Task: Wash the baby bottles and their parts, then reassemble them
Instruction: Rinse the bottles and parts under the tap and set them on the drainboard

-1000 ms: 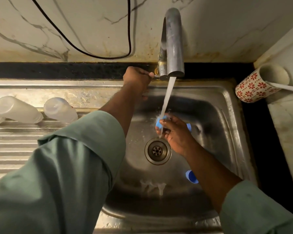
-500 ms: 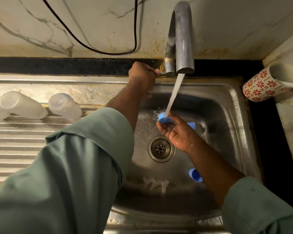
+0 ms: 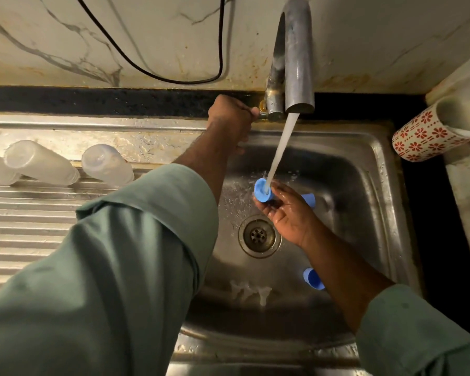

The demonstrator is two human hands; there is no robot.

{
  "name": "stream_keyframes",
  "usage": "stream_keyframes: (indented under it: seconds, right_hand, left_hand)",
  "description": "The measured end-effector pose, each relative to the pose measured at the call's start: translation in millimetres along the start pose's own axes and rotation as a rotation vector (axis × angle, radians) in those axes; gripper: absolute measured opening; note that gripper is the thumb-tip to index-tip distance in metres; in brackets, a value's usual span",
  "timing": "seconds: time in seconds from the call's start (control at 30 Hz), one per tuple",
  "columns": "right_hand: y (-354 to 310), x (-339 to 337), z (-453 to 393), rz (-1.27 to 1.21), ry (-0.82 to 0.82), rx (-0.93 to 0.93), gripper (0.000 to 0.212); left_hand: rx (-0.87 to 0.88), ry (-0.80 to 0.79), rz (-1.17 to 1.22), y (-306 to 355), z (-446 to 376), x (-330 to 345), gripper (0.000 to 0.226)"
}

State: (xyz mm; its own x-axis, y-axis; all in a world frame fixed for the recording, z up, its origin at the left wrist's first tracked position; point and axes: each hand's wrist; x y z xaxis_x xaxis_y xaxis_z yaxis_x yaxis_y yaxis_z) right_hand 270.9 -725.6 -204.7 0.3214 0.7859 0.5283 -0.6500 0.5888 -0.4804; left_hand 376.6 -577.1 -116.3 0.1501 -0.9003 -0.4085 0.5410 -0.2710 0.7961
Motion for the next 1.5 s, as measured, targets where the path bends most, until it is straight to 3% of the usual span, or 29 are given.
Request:
stream_keyframes:
  seconds: [0.13, 0.23, 0.37, 0.53, 0.67, 0.8, 0.87, 1.0, 1.1, 1.2, 1.27, 1.3, 1.4, 1.5]
  right_hand:
    - [3, -8, -2, 0.006, -0.059, 0.140, 0.026]
    - [2, -10, -2, 0.148, -0.075, 0.167, 0.031]
    - [7, -9, -3, 0.214, -0.082, -0.001, 0.022]
    - [6, -12, -4, 0.889, -0.051, -0.278, 0.047]
    - [3, -14, -8, 0.976, -0.099, -0.322, 0.045]
    - [4, -12, -10, 0.969, -0.026, -0.398, 0.052]
    - [2, -7, -12, 0.899, -0.024, -0.341, 0.041]
    - [-6, 4, -14, 0.664, -0.019, -0.024, 0.025]
    - [-13, 11, -16, 0.561, 0.085, 0.226, 0.035]
    - [-16, 13, -18, 0.441, 0.147, 0.270, 0.037]
    - [-13, 14, -17, 0.481, 0.111, 0.159, 0.025]
    - [-11, 10, -16, 0.623, 0.072, 0.038, 0.020]
    - [-5, -4, -13, 1.177, -0.008, -0.482, 0.040]
    - [0, -17, -12, 1.399, -0.093, -0.726, 0.047]
  left_hand:
    - [0.010, 0.002, -0.005, -2, -1, 0, 0.018]
    - [0.002, 0.003, -0.009, -2, -1, 1, 0.017]
    - [-0.014, 0.003, -0.005, -1, -3, 0, 0.015]
    - [-0.022, 0.004, 0.001, -1, -5, 0, 0.013]
    - [-0.025, 0.008, 0.004, -2, -5, 1, 0.011]
    - [-0.009, 0.007, -0.031, -2, -6, 0, 0.013]
    - [-0.007, -0.001, -0.035, -2, -7, -1, 0.013]
    - [-0.007, -0.003, -0.040, -2, -7, -1, 0.013]
    - [-0.002, -0.001, -0.040, -2, -8, 0, 0.013]
    - [-0.001, -0.005, -0.032, -3, -10, -1, 0.014]
    - [0.003, 0.000, -0.032, -4, -12, 0, 0.014]
    - [0.008, 0.001, -0.035, -4, -12, 0, 0.014]
    - [0.013, 0.003, -0.053, -3, -13, -1, 0.018]
    - [0.008, 0.005, -0.052, -2, -11, -1, 0.019]
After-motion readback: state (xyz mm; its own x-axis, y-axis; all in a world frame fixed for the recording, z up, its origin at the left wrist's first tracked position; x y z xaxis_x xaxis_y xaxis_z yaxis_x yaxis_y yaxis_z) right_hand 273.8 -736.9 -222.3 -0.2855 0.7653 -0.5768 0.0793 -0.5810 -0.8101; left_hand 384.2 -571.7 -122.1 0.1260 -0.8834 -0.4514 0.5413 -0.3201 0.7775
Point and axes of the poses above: each hand's wrist, its own z-axis away from the middle knuckle, its own x-axis out of the palm, y = z × x
